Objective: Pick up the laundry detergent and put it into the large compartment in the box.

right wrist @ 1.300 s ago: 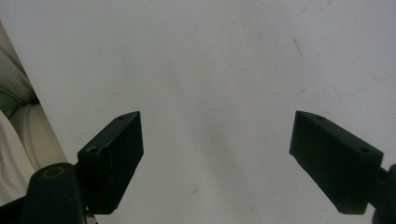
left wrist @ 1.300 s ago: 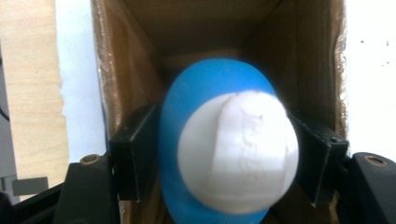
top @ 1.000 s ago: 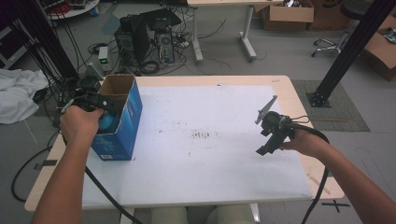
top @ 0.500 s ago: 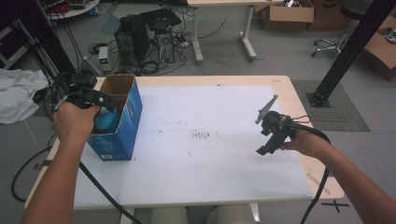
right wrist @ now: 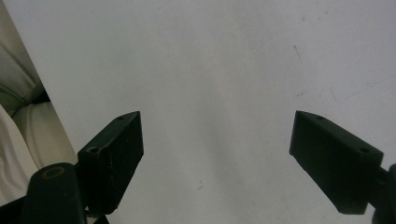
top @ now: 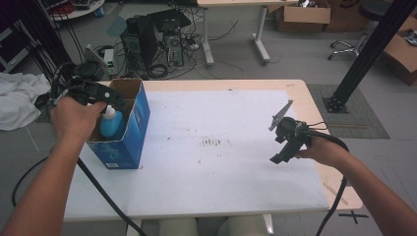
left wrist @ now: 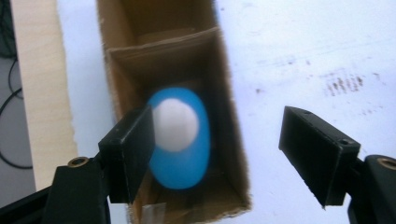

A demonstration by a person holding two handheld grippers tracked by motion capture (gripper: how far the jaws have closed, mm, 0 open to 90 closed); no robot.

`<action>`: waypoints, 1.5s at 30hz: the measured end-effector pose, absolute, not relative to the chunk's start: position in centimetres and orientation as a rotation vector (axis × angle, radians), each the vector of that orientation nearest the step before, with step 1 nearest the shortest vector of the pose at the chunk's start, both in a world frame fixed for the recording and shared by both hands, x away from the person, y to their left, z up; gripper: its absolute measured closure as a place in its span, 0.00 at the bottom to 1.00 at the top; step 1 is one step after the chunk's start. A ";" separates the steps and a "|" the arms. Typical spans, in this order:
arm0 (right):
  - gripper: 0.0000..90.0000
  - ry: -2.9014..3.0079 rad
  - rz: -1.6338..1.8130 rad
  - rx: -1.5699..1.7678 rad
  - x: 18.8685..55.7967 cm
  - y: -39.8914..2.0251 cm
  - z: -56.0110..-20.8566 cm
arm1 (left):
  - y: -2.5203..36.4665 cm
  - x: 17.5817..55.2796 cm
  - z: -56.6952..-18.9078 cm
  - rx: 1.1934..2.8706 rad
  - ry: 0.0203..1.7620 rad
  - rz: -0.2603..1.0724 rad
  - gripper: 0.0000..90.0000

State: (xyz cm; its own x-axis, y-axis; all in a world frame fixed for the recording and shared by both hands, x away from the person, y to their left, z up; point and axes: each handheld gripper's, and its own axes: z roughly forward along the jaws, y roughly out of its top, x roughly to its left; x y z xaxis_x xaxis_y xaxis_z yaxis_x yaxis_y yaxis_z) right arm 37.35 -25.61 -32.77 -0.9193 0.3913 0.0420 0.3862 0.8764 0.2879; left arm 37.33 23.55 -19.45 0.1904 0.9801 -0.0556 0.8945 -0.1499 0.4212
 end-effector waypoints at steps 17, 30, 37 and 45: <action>0.19 3.024 0.462 0.628 37.3 -25.6 -32.5 | 17.9 37.3 -17.9 2.268 1.510 0.309 0.26; 0.19 3.024 0.467 0.616 37.3 -25.6 -32.7 | 15.2 37.5 -18.7 2.351 1.342 0.309 0.21; 0.19 3.028 0.463 0.626 37.2 -25.5 -32.7 | 13.5 37.6 -19.4 2.410 1.251 0.277 0.22; 0.19 3.028 0.464 0.627 37.2 -25.4 -32.7 | 11.2 38.2 -20.2 2.450 1.190 0.237 0.22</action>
State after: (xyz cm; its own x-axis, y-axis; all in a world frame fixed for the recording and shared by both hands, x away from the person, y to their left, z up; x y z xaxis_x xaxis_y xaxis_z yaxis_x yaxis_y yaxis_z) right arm 37.17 -25.42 -32.68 -0.9194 0.3906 0.0458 0.3864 0.8754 0.2904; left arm 38.17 11.17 -20.21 0.6223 0.7824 -0.0236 0.7139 -0.5549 0.4272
